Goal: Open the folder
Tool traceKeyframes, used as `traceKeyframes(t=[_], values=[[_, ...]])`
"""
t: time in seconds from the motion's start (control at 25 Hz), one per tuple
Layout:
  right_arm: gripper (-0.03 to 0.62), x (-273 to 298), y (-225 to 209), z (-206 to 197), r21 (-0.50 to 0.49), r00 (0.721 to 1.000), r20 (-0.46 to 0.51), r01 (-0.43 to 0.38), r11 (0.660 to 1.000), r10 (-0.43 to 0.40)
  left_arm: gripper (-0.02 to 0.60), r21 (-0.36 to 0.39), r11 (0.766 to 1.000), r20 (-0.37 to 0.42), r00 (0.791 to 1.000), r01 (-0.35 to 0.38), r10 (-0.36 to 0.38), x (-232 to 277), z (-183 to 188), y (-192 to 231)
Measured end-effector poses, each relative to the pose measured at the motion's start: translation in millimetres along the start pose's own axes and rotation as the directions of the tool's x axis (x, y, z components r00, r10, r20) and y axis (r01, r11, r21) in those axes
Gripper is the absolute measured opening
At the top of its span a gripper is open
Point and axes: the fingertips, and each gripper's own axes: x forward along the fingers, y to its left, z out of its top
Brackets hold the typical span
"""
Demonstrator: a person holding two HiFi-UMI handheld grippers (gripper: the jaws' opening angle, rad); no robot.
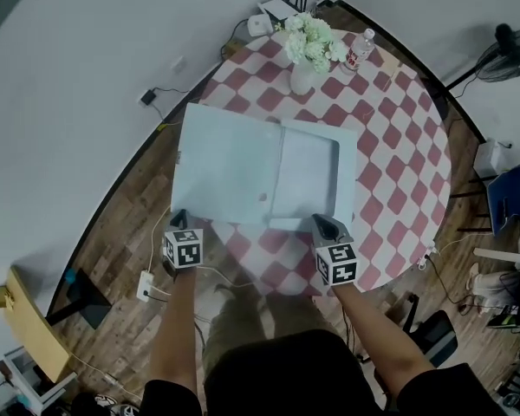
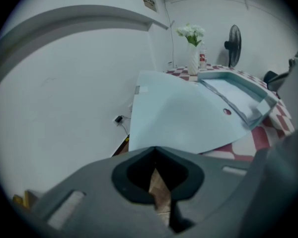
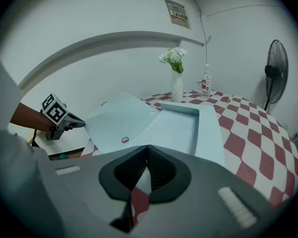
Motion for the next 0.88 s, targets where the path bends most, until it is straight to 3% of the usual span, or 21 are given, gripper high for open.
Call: traceKeyframes(t=[0.24, 0.52, 0.88], values=[[0.002, -21, -22, 27, 0.000, 1.000, 0.025, 0.004, 1.000, -0.004, 0.002, -0.132, 0.991, 0.034, 0.999, 0.005, 0.000, -43, 30, -7], [0.002, -57, -49, 62, 0.016, 0.992, 0.127, 0.013, 1.000, -0.015, 0.003, -0.223, 0.973, 0.170, 0.985, 0.065, -0.027, -85, 75, -29], [0.002, -92, -50, 79, 0.044, 0.984, 0.180, -0.001, 0.999, -0.007, 0.002, -0.262, 0.947, 0.378, 0.923, 0.185, -0.075, -124, 137, -70]])
